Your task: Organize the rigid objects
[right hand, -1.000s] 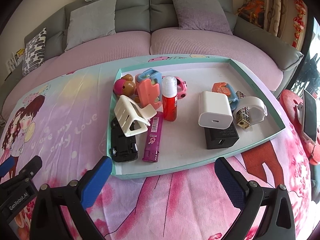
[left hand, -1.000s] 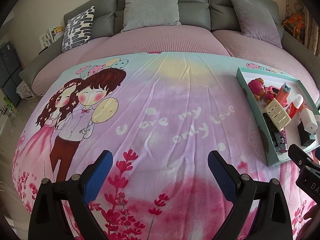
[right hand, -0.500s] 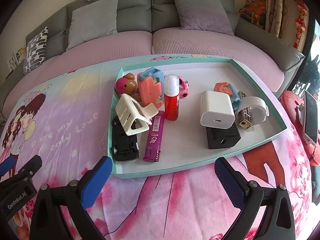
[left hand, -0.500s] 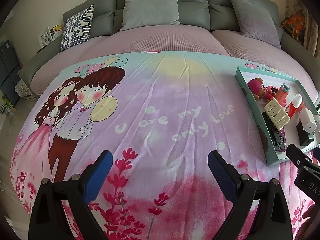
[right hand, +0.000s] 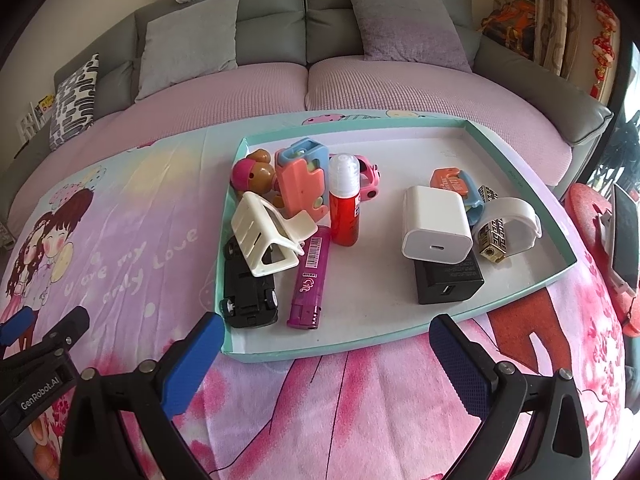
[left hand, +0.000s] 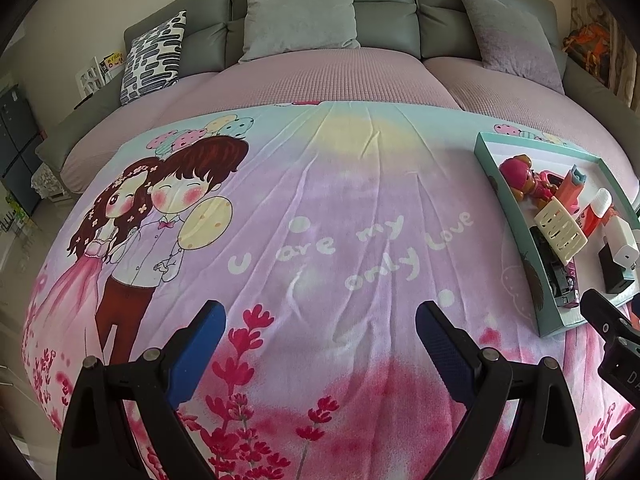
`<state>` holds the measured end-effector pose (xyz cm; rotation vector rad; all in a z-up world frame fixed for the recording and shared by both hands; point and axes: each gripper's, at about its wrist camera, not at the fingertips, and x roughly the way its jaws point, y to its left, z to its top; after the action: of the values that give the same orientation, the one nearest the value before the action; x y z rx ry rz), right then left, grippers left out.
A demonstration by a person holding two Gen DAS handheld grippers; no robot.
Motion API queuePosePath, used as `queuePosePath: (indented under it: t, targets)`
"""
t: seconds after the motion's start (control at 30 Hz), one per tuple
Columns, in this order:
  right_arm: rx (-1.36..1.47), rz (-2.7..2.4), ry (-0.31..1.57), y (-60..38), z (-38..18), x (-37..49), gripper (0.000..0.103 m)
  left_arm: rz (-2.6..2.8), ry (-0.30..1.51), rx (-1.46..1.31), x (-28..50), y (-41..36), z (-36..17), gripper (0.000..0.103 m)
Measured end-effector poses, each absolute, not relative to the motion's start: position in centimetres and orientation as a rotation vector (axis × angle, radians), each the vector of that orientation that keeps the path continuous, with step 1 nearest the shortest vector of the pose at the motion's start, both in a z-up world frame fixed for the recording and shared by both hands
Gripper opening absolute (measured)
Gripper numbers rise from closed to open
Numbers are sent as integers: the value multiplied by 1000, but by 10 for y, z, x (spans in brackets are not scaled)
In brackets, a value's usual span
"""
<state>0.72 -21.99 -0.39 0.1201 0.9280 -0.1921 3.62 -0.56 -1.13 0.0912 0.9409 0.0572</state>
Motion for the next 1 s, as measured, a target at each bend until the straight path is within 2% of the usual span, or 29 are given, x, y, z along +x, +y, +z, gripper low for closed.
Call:
queuePosePath:
  t: [1.0]
  targets:
    - [138, -182, 931, -225, -8, 9, 103, 41, 949, 91, 41, -13, -16, 96]
